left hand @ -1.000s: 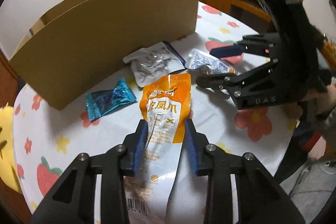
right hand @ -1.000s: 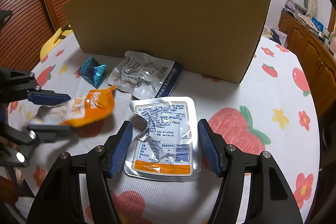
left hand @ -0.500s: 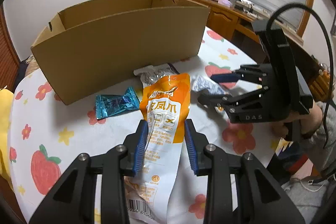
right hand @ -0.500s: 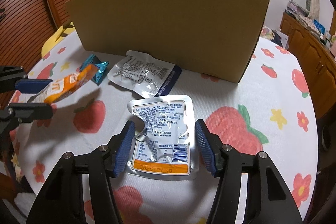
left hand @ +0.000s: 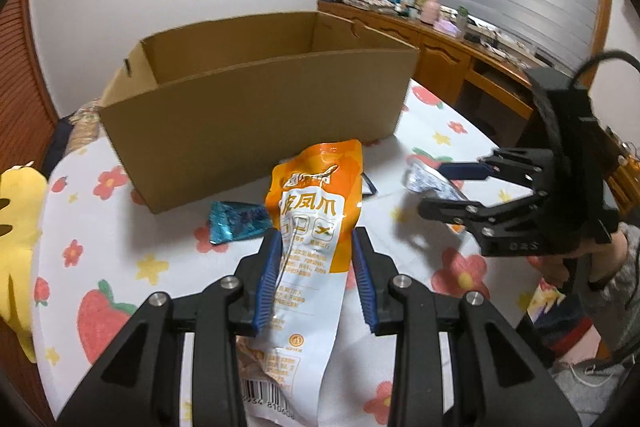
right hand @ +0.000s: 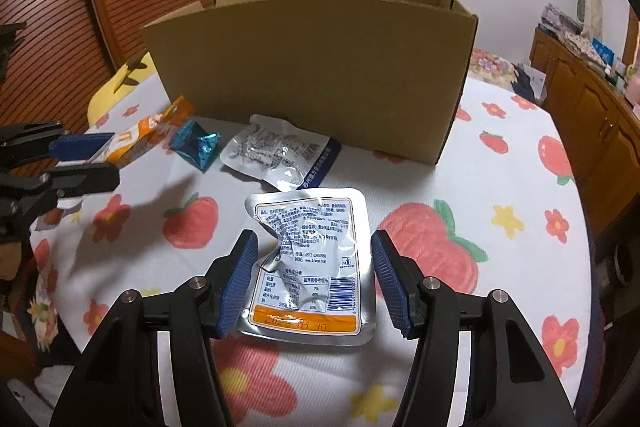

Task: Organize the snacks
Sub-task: 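Lift the orange bag with left tool toward the box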

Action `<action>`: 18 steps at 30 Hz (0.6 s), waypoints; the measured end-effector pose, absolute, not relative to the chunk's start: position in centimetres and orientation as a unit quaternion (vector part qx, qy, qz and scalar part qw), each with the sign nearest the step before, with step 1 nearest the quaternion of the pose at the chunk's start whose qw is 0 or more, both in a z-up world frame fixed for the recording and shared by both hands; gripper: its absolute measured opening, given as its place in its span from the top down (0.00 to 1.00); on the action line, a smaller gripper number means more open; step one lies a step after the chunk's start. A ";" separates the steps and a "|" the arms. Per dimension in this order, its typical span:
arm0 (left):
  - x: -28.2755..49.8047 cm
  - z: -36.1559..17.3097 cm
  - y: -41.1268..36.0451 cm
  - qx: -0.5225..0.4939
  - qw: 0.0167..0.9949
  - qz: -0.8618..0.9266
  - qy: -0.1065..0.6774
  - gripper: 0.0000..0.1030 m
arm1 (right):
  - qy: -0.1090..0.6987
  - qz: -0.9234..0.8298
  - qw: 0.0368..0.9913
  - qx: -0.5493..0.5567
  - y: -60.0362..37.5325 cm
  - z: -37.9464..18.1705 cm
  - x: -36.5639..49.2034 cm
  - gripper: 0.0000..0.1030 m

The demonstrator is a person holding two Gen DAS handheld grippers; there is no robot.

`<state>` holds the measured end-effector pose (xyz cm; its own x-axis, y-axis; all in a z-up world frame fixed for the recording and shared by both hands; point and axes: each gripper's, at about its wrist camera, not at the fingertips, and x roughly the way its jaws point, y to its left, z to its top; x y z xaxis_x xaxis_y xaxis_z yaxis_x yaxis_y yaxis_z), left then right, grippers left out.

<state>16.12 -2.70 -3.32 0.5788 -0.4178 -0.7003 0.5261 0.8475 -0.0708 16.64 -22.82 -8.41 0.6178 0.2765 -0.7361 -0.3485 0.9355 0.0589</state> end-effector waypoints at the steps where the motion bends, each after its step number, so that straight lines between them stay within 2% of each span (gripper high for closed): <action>1: 16.2 -3.1 -2.5 0.070 0.888 -0.262 0.371 0.68 | 0.398 0.175 0.899 -0.043 -22.9 -8.1 16.5 0.42; 18: 17.5 1.3 -0.6 0.038 0.922 -0.225 0.313 0.67 | 0.333 0.194 0.922 -0.040 -22.8 -2.1 14.8 0.42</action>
